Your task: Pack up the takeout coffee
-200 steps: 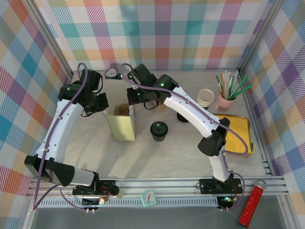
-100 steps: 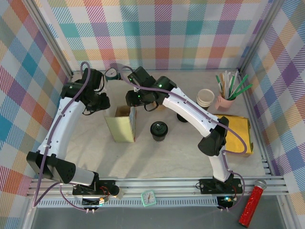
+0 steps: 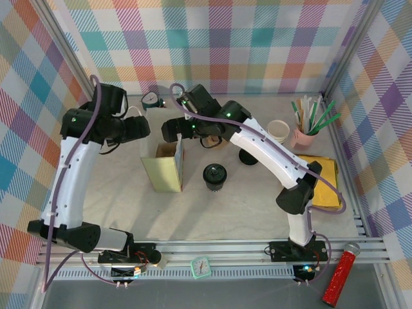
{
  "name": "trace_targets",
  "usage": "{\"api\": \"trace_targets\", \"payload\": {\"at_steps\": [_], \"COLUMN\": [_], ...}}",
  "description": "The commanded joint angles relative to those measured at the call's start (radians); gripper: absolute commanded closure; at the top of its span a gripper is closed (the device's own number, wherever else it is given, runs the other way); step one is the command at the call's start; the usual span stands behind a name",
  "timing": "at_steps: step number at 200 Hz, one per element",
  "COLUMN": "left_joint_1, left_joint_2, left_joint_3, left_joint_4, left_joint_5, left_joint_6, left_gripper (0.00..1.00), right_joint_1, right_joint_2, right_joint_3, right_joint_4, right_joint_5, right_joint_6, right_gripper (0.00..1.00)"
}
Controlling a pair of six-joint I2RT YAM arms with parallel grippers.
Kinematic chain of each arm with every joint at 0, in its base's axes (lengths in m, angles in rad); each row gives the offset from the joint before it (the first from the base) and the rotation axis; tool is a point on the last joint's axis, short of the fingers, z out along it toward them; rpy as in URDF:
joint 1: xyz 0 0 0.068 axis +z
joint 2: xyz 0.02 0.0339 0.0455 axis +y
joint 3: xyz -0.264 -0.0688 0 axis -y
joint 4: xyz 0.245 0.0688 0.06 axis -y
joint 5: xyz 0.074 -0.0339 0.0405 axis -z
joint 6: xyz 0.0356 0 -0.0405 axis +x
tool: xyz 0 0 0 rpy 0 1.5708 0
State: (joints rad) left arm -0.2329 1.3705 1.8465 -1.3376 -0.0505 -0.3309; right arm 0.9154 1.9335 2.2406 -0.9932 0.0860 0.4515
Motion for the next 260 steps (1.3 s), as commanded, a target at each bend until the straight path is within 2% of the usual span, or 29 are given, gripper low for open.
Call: {"api": "trace_targets", "payload": {"at_steps": [1, 42, 73, 145, 260], "left_joint_1": [-0.043, -0.154, -0.205, -0.223, -0.229], "left_joint_2": [-0.026, 0.065, 0.094, 0.105, 0.116], "left_joint_3": [0.08, 0.204, 0.218, 0.195, 0.184], "left_joint_4": [-0.05, -0.125, -0.143, -0.138, -0.135], "left_joint_5": [0.038, -0.024, -0.072, -0.092, -0.096], "left_joint_6": [0.009, -0.016, -0.03, -0.029, -0.023], "left_gripper": [0.24, 0.28, 0.28, 0.34, 0.34], "right_joint_1": [-0.004, -0.004, -0.007, -0.016, -0.029], "right_joint_2": [-0.06, -0.126, -0.166, -0.219, -0.222], "right_joint_3": [-0.036, -0.117, -0.177, -0.262, -0.274], "right_joint_4": [0.022, 0.038, 0.048, 0.076, 0.071], "right_joint_5": [-0.006, 0.021, 0.055, 0.084, 0.092], "right_joint_6": [-0.028, -0.035, -0.027, 0.007, 0.033], "right_gripper": [0.01, 0.01, 0.01, 0.01, 0.01]}}
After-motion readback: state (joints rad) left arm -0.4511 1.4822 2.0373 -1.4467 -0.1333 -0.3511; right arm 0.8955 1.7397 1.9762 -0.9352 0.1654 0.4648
